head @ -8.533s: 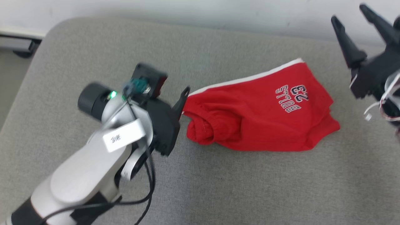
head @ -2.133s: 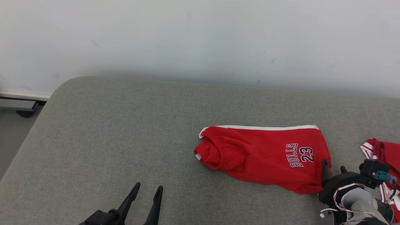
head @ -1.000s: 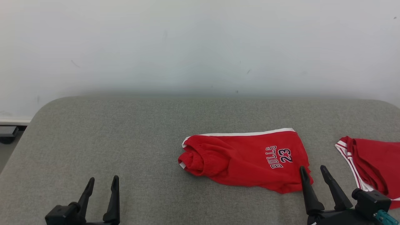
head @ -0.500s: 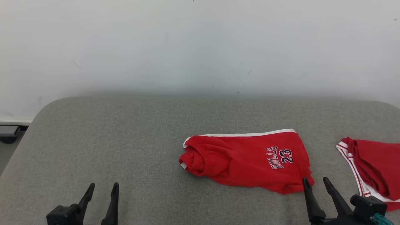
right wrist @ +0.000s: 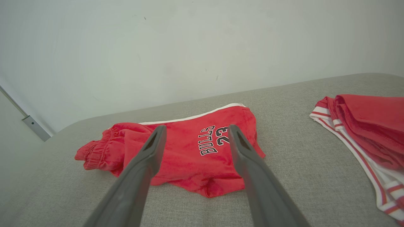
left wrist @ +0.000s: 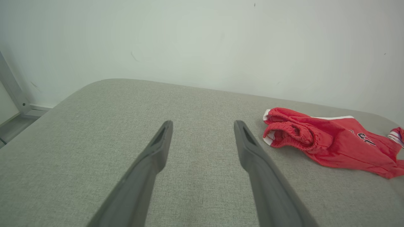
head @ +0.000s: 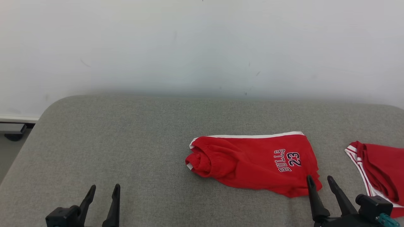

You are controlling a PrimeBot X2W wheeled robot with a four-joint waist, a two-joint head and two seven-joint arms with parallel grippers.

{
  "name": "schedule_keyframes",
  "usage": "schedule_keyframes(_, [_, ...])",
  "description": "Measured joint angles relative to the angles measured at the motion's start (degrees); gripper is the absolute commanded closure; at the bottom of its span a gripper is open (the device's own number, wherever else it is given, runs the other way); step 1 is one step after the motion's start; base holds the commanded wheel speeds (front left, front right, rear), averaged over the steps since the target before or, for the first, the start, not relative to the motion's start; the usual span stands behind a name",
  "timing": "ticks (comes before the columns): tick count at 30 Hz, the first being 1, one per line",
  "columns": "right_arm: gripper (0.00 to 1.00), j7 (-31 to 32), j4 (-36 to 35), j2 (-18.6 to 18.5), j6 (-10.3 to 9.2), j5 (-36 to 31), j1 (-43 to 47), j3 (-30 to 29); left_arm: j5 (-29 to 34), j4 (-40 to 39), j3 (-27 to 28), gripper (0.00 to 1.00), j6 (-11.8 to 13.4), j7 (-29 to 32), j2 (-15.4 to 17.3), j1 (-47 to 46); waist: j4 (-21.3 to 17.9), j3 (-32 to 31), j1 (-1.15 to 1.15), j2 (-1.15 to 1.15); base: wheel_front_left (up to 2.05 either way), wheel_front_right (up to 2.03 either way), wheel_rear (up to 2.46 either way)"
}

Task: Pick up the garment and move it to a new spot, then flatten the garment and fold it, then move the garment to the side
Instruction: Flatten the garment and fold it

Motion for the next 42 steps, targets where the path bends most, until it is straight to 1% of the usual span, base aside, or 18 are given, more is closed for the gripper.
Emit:
schedule_keyframes(4, [0.00,1.4,-0.2,0.0,0.00,0.1,0.0,-0.6,-0.8,-0.1,0.0,0.00,0.2,0.0,-0.1,0.0,0.4,-0.1,0.00,0.00,0.00,0.00,0.00])
schedule_keyframes(9, [0.00,10.3,0.0,0.1,0.00,-1.7,-1.3,-2.9,-1.1,-0.3,-0.2,0.00,0.2,-0.1,-0.3,0.1,1.1,-0.4,0.00,0.00,0.00,0.00,0.00])
schedule_keyframes(12, [0.00,18.0,-0.8,0.0,-0.01,-3.9,-4.0,-5.3,-1.4,-0.4,-0.5,0.00,0.2,0.0,-0.3,0.1,1.3,-0.5,0.00,0.00,0.00,0.00,0.00])
schedule_keyframes(16, [0.00,31.9,-1.9,0.1,-0.01,-8.1,-7.6,-8.1,-1.4,-0.5,-0.9,0.00,0.2,0.2,-0.4,0.2,1.5,-0.5,0.00,0.00,0.00,0.00,0.00])
schedule_keyframes(19, [0.00,40.2,-2.9,0.0,-0.01,-9.7,-11.4,-11.1,-1.4,-0.7,-1.3,0.00,0.1,0.3,-0.4,0.2,1.8,-0.3,0.00,0.00,0.00,0.00,0.00])
schedule_keyframes(23, [0.00,48.9,-2.3,0.0,-0.01,-12.3,-15.8,-13.1,-1.4,-0.9,-2.0,0.00,-0.3,0.5,-0.4,0.0,2.5,0.3,0.00,0.00,0.00,0.00,0.00])
schedule_keyframes(26, [0.00,53.8,0.4,0.0,-0.01,-15.4,-18.9,-15.5,-1.4,-0.8,-2.3,0.00,-0.3,0.9,-0.6,-0.1,3.2,0.8,0.00,0.00,0.00,0.00,0.00])
schedule_keyframes(29, [0.00,55.6,3.4,0.0,-0.01,-18.8,-21.7,-19.1,-1.4,-0.9,-2.8,0.00,-0.5,0.9,-0.6,-0.7,4.1,1.5,0.00,0.00,0.00,0.00,0.00])
schedule_keyframes(31, [0.00,56.0,5.9,0.0,-0.01,-19.4,-23.6,-21.5,-1.3,-0.9,-3.1,0.00,-0.8,1.1,-0.6,-1.2,4.9,1.9,0.00,0.00,0.00,0.00,0.00])
schedule_keyframes(34, [0.00,54.8,8.7,-0.3,-0.01,-22.8,-25.2,-24.9,-1.2,-0.9,-3.5,0.00,-0.8,1.3,-0.7,-1.6,6.4,2.5,0.00,0.00,0.00,0.00,0.00])
schedule_keyframes(42, [0.00,50.8,17.1,-0.2,-0.02,-25.3,-29.6,-30.4,-1.1,-0.7,-3.8,0.00,-1.3,0.9,-0.6,-3.2,9.5,5.6,0.00,0.00,0.00,0.00,0.00])
